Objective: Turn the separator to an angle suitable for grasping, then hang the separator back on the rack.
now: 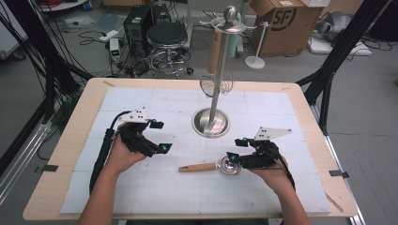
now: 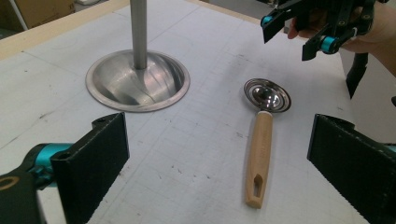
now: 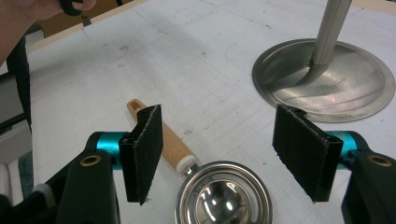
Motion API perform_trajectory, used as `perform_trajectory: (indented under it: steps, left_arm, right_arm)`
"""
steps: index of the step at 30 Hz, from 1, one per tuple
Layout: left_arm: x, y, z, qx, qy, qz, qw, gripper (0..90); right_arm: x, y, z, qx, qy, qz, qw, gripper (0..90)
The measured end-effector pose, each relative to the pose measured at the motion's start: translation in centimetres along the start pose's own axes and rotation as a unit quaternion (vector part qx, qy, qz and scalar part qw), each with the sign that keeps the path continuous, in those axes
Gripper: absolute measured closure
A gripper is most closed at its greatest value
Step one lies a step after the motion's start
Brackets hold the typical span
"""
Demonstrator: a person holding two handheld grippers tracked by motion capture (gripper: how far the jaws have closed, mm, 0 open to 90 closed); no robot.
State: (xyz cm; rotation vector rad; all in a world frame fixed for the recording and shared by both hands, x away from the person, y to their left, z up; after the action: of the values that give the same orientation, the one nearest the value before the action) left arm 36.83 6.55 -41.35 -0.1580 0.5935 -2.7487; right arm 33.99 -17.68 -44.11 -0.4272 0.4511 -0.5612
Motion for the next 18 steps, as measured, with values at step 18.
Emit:
perform_trajectory:
  steps: [18]
  left_arm:
    - [0.25, 0.64, -0.27, -0.012, 0.003, -0.005, 0.9999, 5.9]
  right_arm:
    - [0.0, -0.06, -0.11, 0.001, -0.002, -0.001, 1.0, 33.1]
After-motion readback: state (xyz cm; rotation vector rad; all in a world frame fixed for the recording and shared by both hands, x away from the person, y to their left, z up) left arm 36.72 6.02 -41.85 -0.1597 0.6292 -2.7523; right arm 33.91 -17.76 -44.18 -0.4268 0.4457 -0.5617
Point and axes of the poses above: each handheld gripper's, and its own axes: y roughly forward along the jaws, z roughly out of its top, x roughly to its right, the point moved 10 cm from there along y, roughly forward along the jaws, and after that the axes turned 8 degrees about y, right-handed, at the moved point
